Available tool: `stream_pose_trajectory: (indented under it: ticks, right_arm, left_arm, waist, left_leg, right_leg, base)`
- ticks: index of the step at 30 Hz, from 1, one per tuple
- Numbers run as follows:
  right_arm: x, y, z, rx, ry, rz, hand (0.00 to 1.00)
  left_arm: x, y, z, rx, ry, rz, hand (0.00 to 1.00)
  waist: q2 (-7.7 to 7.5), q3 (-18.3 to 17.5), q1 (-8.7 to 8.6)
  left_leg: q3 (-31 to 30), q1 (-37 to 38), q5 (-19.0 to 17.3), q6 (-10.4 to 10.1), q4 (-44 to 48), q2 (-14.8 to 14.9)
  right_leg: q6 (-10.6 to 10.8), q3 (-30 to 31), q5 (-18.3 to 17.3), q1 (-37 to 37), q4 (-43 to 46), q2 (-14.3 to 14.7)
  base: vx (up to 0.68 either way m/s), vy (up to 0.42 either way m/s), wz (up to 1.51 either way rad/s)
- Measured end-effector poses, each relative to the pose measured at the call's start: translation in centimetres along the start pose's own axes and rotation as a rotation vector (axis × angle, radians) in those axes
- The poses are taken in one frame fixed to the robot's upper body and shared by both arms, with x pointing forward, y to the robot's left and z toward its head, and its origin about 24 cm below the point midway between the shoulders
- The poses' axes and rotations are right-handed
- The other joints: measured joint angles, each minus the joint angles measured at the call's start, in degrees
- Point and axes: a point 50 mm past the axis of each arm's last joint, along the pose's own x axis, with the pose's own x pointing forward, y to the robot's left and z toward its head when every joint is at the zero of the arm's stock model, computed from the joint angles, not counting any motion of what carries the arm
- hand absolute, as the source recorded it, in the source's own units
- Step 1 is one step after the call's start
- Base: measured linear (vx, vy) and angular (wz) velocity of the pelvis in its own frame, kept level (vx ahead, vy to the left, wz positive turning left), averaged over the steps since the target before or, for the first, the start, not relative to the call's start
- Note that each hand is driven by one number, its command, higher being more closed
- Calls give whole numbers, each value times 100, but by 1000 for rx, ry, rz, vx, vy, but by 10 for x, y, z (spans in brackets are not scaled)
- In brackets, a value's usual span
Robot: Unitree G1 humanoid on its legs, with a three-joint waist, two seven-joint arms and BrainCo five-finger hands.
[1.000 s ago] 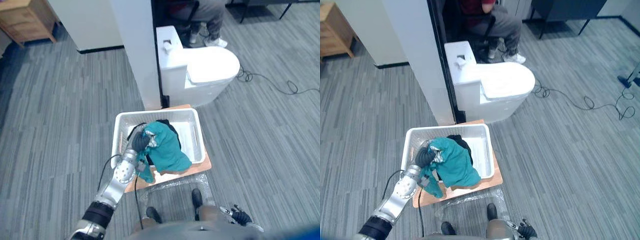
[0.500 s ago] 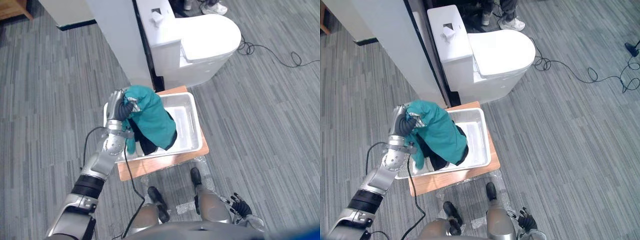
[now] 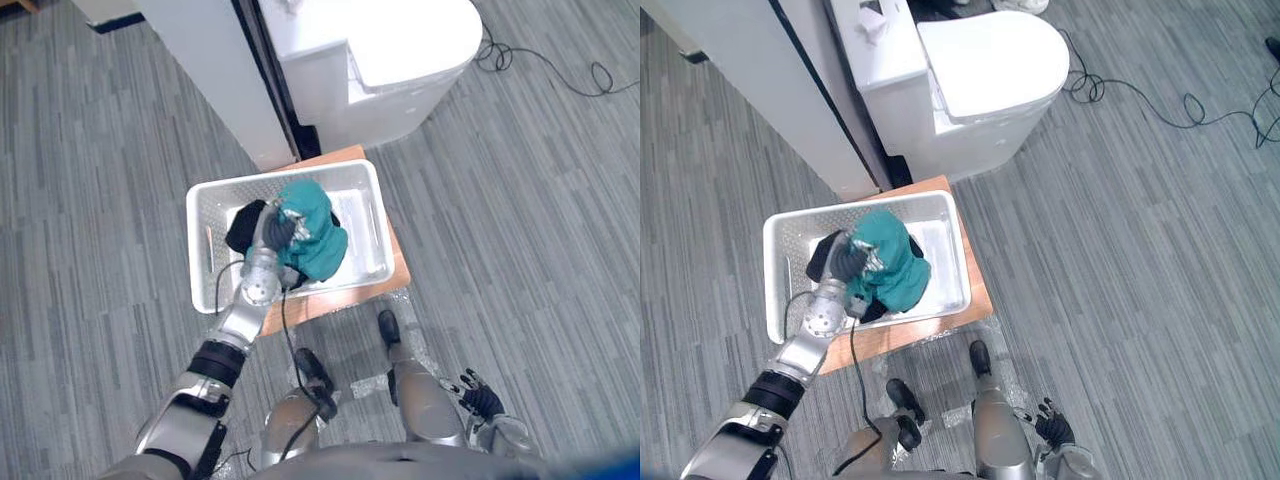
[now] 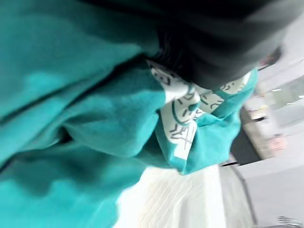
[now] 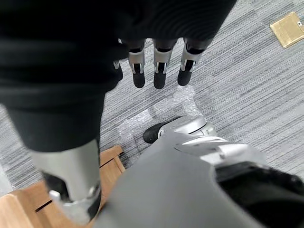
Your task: Tidy the bed and pick cloth on bed and put in laundry
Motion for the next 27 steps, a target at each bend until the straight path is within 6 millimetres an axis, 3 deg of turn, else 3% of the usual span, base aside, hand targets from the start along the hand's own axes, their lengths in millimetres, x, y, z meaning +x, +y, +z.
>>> stream_pose_trajectory:
  ticks: [4,10,18,24,27]
  right_arm:
    - [0,2,4,-17,-16,7,0]
    - [1,3,7,-53,-26,14,0]
    - [1,4,7,-68,-26,19,0]
    - [1,3,1,-85,8,18,0]
    - [2,1,-6,-86,46,11,0]
  left_arm:
    - [1,-14,-4,-57,90,21,0]
    - [8,-15,2,-116,121,82,0]
    - [28,11,18,-230,105,191,0]
    - [33,37,12,-298,124,232,0]
    - [31,45,3,-325,147,223,0]
  waist:
    - [-5,101,-35]
    - [-8,102,-70]
    - [-15,98,-75]
    - [-15,64,-114]
    - [-26,-123,-107]
  left_leg:
    - [126,21,1,0,1,9]
    - [139,15,1,0,38,19]
    - [99,132,61,31,51,17]
    - [-35,469,190,4,-148,-24]
    - [-68,542,317,1,-331,-50]
  right_leg:
    - [18,97,29,-30,-5,16]
    - [77,105,69,-37,-4,9]
    - [116,66,121,138,-49,-27]
    - [127,-148,133,489,-116,-36]
    - [120,-233,129,529,-119,-31]
  base:
    - [5,2,-12]
    - [-19,-3,-2]
    - [-35,-6,4]
    - [-17,-15,8]
    - [-14,-21,12]
